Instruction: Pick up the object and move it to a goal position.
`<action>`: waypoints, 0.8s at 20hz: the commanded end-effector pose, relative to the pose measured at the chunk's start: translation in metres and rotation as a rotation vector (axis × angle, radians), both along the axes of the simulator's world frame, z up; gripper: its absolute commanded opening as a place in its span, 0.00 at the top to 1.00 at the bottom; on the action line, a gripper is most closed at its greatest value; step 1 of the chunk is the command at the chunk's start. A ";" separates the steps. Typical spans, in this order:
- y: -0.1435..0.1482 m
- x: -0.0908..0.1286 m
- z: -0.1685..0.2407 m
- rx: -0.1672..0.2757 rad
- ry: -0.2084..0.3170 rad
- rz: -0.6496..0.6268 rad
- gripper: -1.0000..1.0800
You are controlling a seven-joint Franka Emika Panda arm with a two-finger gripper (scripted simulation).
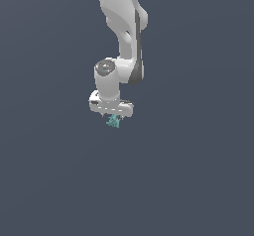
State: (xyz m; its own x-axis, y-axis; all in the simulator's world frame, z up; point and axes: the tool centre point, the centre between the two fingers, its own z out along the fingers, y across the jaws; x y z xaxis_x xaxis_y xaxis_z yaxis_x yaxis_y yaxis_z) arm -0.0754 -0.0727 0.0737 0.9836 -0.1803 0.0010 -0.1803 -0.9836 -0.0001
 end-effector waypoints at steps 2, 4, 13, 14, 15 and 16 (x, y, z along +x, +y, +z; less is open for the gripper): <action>0.000 -0.001 -0.017 0.000 0.001 -0.001 0.04; 0.000 -0.002 -0.026 0.000 0.001 -0.001 0.04; 0.000 -0.001 -0.036 0.000 0.001 -0.001 1.00; 0.000 -0.001 -0.036 0.000 0.001 -0.001 1.00; 0.000 -0.001 -0.036 0.000 0.001 -0.001 1.00; 0.000 -0.001 -0.036 0.000 0.001 -0.001 1.00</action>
